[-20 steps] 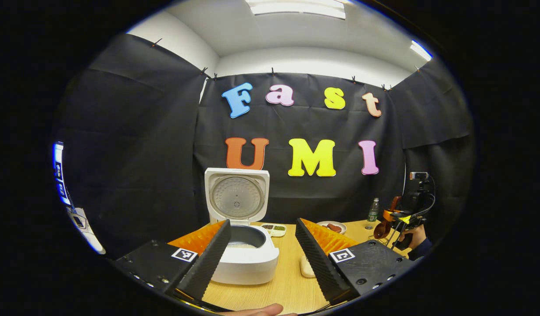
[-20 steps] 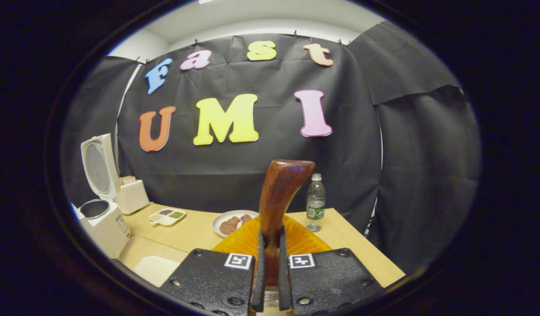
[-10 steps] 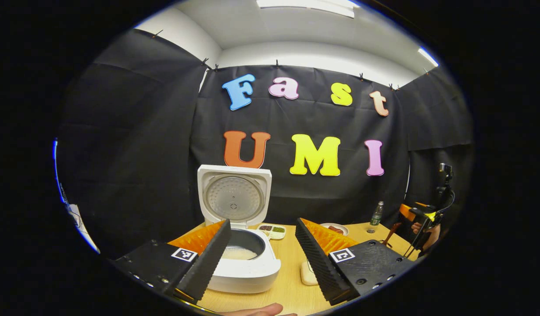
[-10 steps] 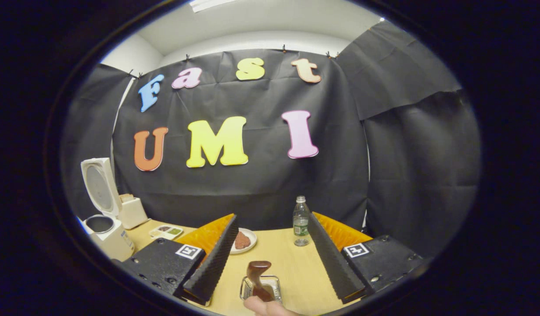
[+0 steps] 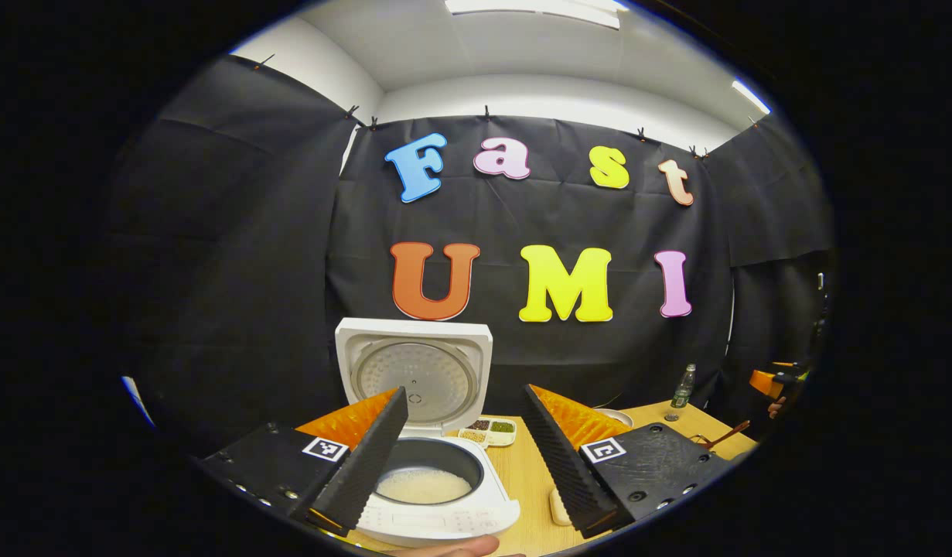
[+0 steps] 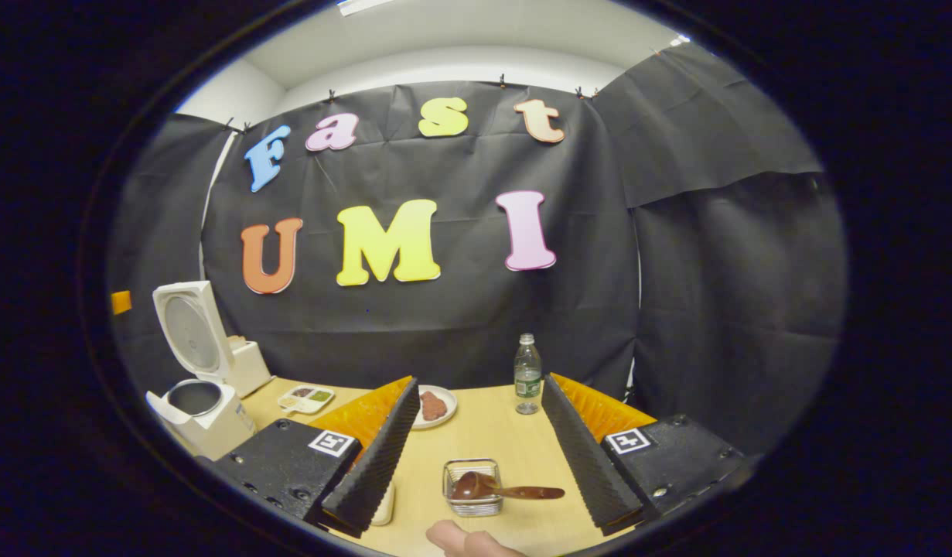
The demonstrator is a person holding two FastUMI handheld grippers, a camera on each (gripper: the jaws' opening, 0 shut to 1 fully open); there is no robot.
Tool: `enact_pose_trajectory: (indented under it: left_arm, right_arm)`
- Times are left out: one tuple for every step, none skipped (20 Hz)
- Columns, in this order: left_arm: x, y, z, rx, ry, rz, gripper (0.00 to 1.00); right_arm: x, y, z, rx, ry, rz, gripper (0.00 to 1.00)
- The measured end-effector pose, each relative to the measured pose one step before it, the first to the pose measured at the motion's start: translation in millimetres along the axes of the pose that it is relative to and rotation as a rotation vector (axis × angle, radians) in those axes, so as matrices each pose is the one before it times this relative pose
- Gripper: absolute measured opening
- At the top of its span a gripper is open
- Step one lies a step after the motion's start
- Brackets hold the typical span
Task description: Close the left gripper, press the button to open the rice cooker; take a wooden spoon from the chopstick holder with the right hand, scoop a spoonful of rice and pour it into the rice cooker, then put the wooden spoon back into the chopstick holder.
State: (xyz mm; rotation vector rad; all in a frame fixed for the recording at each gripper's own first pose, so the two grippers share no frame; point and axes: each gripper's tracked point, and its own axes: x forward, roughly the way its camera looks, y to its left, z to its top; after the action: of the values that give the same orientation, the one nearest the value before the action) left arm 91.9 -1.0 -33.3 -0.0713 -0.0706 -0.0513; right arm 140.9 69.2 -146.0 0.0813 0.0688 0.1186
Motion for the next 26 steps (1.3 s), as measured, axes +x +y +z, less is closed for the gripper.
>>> enact_pose_trajectory:
  left_arm:
    - [8.32, 1.73, 3.94, -0.00044, -0.00296, -0.00385, 0.94]
    - [9.23, 1.89, 4.65, 0.00414, -0.00236, -0.00082, 0.94]
    - [9.24, 2.88, 6.72, 0.00591, -0.00786, -0.00055, 0.94]
    - [8.10, 3.74, 7.71, 0.00807, -0.01227, 0.00335, 0.94]
    - [9.79, 5.55, 7.25, 0.00452, -0.01635, 0.00735, 0.94]
    - [8.24, 4.85, 6.42, -0.00007, -0.01440, 0.00365, 0.94]
    - [9.80, 2.85, 7.24, -0.00784, -0.01157, -0.00053, 0.94]
    - [10.29, 4.37, 7.39, 0.00127, -0.01325, 0.00114, 0.94]
    - [11.87, 4.94, 2.08, -0.00180, -0.00283, -0.00334, 0.94]
    - [12.90, 6.09, 2.13, -0.00377, 0.00150, 0.00372, 0.94]
    - [12.94, 7.97, 1.98, 0.00007, 0.00276, 0.01003, 0.94]
    - [14.27, 10.33, 1.03, 0.01075, -0.00403, 0.01825, 0.94]
    - [12.76, 5.67, -0.58, -0.00200, 0.00912, 0.01027, 0.94]
    - [11.79, 3.32, -2.66, -0.01189, 0.01286, -0.00350, 0.94]
    - [12.07, 2.73, -1.85, -0.01038, 0.00948, -0.00473, 0.94]
    - [13.42, 5.45, -0.24, -0.00536, -0.00276, 0.00757, 0.94]
    - [14.29, 6.42, -3.62, -0.00410, 0.00362, 0.01132, 0.94]
    - [11.60, 2.99, -6.33, -0.00875, 0.01684, 0.00392, 0.94]
    - [9.33, 0.98, -6.68, -0.00674, 0.01437, 0.00534, 0.94]
    - [9.27, 4.29, -6.82, 0.00728, 0.01815, 0.01379, 0.94]
    - [7.87, -0.44, -4.69, 0.00778, 0.00659, -0.00636, 0.94]
    - [7.29, -1.82, -6.80, 0.01306, 0.02057, -0.00490, 0.94]
    - [7.67, -1.45, -9.77, 0.01469, 0.03114, -0.00259, 0.94]
    - [5.43, 2.07, -8.15, 0.01252, 0.03092, 0.01380, 0.94]
    - [3.04, 0.27, -9.40, 0.00958, 0.04191, 0.00331, 0.94]
    - [2.12, 1.86, -12.14, 0.01598, 0.04444, 0.01385, 0.94]
  right_arm:
    - [-5.65, 3.58, 1.32, 0.00488, -0.00354, 0.01147, 1.00]
    - [-4.64, 3.45, 1.66, 0.00927, -0.00877, 0.00800, 1.00]
    - [-4.52, 5.34, 3.29, 0.01005, -0.01127, 0.01003, 1.00]
    - [-5.04, 5.92, 1.64, 0.00601, -0.00795, 0.01613, 1.00]
    - [-3.93, 4.77, -0.43, 0.00553, -0.00583, 0.01070, 0.99]
    - [-3.08, 4.30, 0.86, -0.00089, -0.00457, 0.00746, 0.99]
    - [-3.62, 4.95, 0.42, -0.00555, -0.00578, 0.00937, 1.00]
    - [-2.56, 5.16, 2.20, -0.00663, -0.00926, 0.00821, 1.00]
    - [-2.57, 4.89, -0.69, -0.01305, -0.00272, 0.00890, 0.99]
    - [-0.92, 4.57, -0.85, -0.01364, -0.00364, 0.00712, 0.99]
    - [-0.82, 3.72, -1.03, -0.00834, -0.00216, 0.00382, 0.99]
    - [-0.93, 3.40, -1.49, -0.00421, -0.00148, 0.00534, 1.00]
    - [-0.72, 2.67, -1.93, 0.00036, 0.00341, 0.00107, 1.00]
    - [-0.08, 3.35, -3.07, -0.00301, 0.00263, 0.00716, 1.00]
    - [-0.53, 4.64, -1.08, -0.00659, -0.00034, 0.01088, 0.99]
    - [-1.67, 4.19, -0.57, -0.00755, 0.00002, 0.00746, 1.00]
    - [-0.65, 2.03, -1.13, -0.00442, -0.00035, 0.00635, 1.00]
    - [-0.93, 2.39, 0.84, -0.00125, -0.00514, 0.00925, 0.99]
    - [-0.68, 2.78, 1.95, 0.00072, -0.00502, 0.00624, 1.00]
    - [0.09, 1.29, 0.44, -0.00164, -0.00374, -0.00042, 1.00]
    - [-0.10, 0.22, -0.18, -0.00035, -0.00377, -0.00199, 0.99]
    - [-0.63, 1.37, -0.19, 0.00447, -0.00448, -0.00027, 0.99]
    - [-1.11, 3.46, -0.27, 0.01005, -0.00140, 0.00039, 0.99]
    - [-0.59, 3.22, -1.95, 0.01401, 0.00437, 0.00106, 1.00]
    - [-1.34, 5.27, -2.87, 0.01375, 0.00584, 0.00675, 1.00]
    - [-1.89, 5.96, -1.72, 0.00619, 0.00553, 0.01304, 1.00]
